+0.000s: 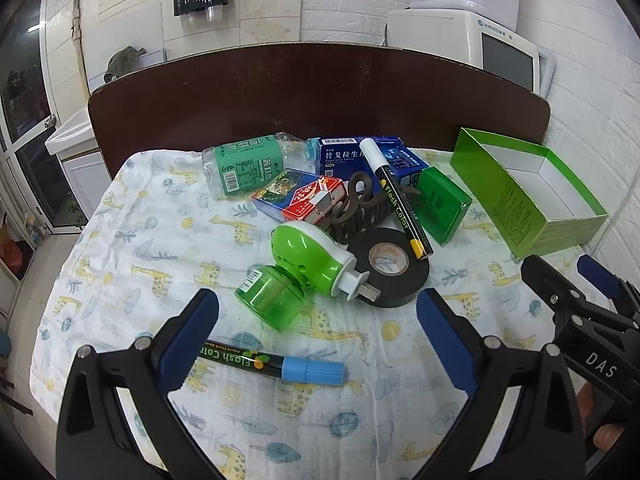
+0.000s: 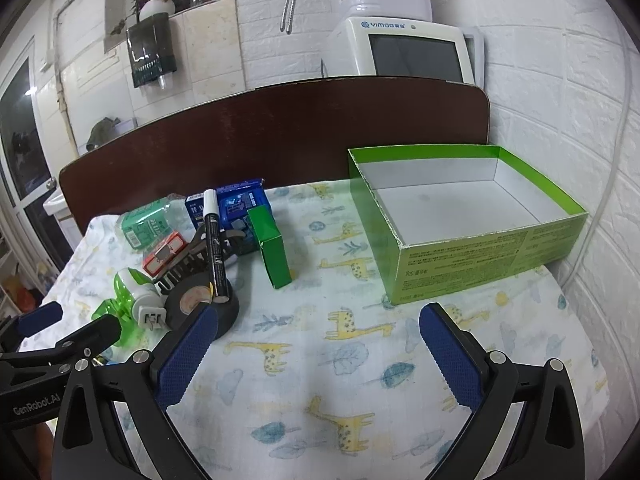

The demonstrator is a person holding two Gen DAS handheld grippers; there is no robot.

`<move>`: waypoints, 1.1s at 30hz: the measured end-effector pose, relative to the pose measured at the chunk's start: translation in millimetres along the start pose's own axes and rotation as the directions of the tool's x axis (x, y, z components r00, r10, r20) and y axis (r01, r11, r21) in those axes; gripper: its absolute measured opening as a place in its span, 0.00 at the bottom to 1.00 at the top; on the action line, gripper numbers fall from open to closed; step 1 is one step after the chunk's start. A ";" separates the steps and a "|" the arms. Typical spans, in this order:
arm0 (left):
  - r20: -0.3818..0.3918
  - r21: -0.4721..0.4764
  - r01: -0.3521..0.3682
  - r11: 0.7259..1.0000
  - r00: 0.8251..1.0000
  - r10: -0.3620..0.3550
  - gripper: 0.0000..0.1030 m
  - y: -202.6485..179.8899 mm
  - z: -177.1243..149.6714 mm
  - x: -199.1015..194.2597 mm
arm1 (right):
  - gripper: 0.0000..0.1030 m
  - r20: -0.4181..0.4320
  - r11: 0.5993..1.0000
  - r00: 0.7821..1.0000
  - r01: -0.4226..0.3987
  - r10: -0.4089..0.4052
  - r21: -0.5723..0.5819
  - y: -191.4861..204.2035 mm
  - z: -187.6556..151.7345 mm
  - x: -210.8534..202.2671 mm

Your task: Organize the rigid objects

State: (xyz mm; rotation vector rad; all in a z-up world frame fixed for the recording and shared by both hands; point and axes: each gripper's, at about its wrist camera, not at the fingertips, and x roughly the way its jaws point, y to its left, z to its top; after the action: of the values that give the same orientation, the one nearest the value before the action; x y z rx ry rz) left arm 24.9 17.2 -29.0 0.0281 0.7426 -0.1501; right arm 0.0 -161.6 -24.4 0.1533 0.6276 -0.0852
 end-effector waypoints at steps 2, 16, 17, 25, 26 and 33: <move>0.008 0.011 -0.001 1.000 1.000 0.001 0.96 -0.6 0.1 -1.5 | 0.99 -0.001 1.000 1.000 -0.001 0.001 0.000 -0.3 0.0 1.0; -0.008 0.052 0.050 0.997 0.999 -0.049 0.84 -9.0 -2.6 -0.5 | 0.95 -0.003 1.000 1.000 -0.007 0.007 -0.006 0.1 -0.9 1.7; -0.010 0.051 0.049 0.997 0.999 -0.049 0.84 -8.6 -2.6 -0.5 | 0.94 -0.003 1.000 1.000 -0.007 0.007 -0.006 0.0 -1.1 1.4; -0.005 0.066 0.036 0.997 0.999 -0.036 0.84 -12.2 -4.0 -2.7 | 0.94 -0.003 1.000 1.000 -0.014 0.014 -0.006 0.5 -1.6 -0.3; -0.005 0.065 0.036 0.997 0.999 -0.036 0.84 -12.2 -4.1 -2.7 | 0.94 -0.002 1.000 1.000 -0.015 0.015 -0.006 0.6 -1.7 -0.6; -0.007 0.060 0.039 0.997 0.999 -0.038 0.84 -10.5 -4.3 -3.8 | 0.88 -0.004 1.000 1.000 -0.019 0.019 -0.005 0.7 -1.7 -1.5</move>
State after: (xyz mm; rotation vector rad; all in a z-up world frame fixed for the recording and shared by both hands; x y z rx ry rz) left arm 17.8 7.6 -29.3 0.0713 0.7444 -0.2089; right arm -2.1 -160.5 -24.7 0.1540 0.6306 -0.0652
